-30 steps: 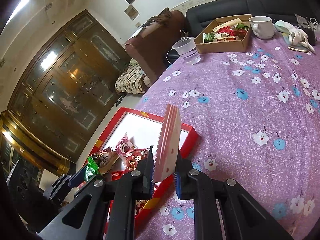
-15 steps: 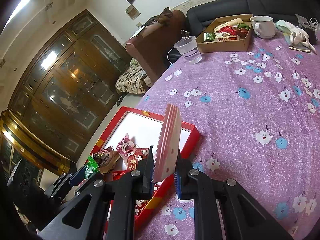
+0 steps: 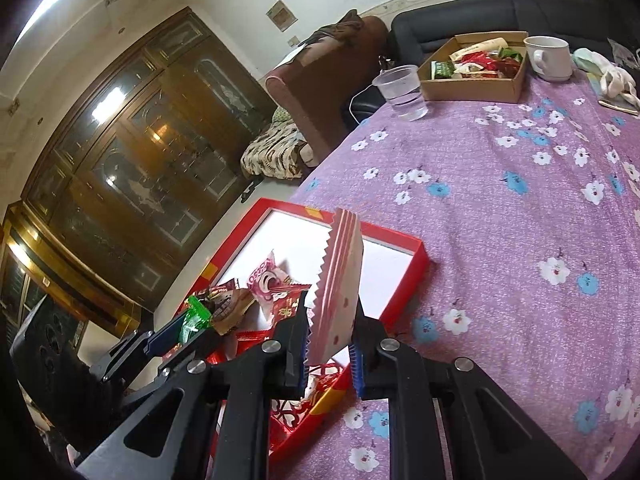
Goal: Organize snacks
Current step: 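Carry the green and pink-white packs over the white tray with both tools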
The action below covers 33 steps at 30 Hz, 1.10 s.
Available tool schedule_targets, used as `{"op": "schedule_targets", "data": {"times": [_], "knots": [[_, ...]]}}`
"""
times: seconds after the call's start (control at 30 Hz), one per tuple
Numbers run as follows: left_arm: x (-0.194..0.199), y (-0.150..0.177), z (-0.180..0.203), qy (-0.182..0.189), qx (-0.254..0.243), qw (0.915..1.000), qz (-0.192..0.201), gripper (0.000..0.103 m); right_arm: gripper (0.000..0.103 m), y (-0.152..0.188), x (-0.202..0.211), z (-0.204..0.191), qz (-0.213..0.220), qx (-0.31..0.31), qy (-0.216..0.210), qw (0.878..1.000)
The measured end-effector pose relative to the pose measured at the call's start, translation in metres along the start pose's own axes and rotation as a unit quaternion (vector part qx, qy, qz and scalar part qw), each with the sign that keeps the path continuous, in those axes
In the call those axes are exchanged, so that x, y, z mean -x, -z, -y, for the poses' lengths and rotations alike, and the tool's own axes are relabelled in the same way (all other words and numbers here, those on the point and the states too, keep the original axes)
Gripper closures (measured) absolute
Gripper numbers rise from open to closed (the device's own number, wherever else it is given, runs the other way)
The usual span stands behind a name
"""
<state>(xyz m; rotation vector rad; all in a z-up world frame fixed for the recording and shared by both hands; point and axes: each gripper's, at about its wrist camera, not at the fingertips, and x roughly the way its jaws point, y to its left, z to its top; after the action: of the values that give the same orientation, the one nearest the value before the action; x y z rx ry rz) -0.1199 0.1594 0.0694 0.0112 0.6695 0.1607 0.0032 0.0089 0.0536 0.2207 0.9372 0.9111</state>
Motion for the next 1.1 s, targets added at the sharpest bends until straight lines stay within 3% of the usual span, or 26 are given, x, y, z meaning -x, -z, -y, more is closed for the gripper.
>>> {"op": "schedule_targets", "data": {"times": [0.53,1.1], "knots": [[-0.008,0.003,-0.009,-0.013,0.008,0.9999,-0.007,0.072,0.085,0.019,-0.022,-0.033,-0.025,0.056,-0.010,0.998],[-0.004,0.002,-0.013,-0.026,0.011,0.9996,0.003,0.072,0.085,0.029,-0.015,-0.053,-0.011,0.097,-0.014,0.995]]}}
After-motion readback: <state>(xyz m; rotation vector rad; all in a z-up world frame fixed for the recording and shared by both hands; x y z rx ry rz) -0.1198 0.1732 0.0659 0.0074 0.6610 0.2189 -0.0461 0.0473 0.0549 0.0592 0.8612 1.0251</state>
